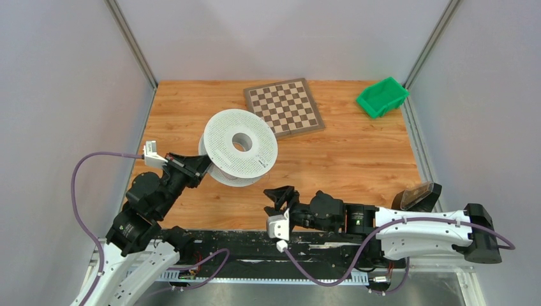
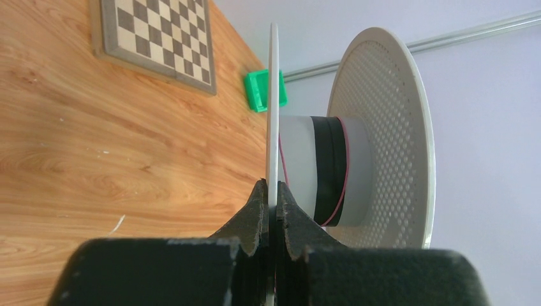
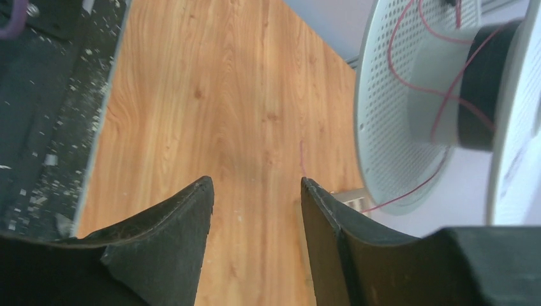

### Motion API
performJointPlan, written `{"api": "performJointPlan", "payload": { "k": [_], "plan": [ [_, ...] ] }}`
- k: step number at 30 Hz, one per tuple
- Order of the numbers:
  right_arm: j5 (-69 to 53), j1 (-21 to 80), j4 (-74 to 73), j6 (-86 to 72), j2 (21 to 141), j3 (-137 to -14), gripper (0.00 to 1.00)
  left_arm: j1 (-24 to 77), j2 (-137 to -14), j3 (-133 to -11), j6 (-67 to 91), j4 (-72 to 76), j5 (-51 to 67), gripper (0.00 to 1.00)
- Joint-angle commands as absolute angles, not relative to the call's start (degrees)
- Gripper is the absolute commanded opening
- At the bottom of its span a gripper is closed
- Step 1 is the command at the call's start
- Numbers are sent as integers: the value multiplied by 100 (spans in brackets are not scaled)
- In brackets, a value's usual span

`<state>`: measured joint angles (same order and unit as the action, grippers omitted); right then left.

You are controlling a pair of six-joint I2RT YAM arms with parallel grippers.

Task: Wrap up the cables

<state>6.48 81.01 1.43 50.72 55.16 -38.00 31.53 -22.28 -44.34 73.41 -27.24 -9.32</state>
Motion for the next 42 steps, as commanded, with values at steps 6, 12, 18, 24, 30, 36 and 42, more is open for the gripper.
{"api": "performJointPlan", "payload": {
  "k": [6,12,18,24,30,36,42],
  "plan": [
    [1272,8228,430,6731,5769,-4187,52,3174,-2256,-4737,7504,-2277,-798,0],
    [1403,8229,285,7019,5929,-4219,50,3175,-2322,-4798,7545,-2206,-668,0],
    [1760,8218,256,7285,6214,-4268,48,3180,-2339,-4829,7601,-2215,-580,0],
    [2019,8069,446,7567,6451,-4190,41,3174,-2314,-4810,7679,-2212,-522,0],
    [1970,8056,1020,7508,6392,-3988,0,3174,-2276,-4799,7653,-2178,-558,0],
    [1095,8272,1290,6476,6120,-4061,0,3176,-2302,-4702,7585,-2097,-577,0],
    [299,8279,1654,5264,6047,-4195,0,3174,-2308,-4490,7309,-1891,-653,0]
  ]
}}
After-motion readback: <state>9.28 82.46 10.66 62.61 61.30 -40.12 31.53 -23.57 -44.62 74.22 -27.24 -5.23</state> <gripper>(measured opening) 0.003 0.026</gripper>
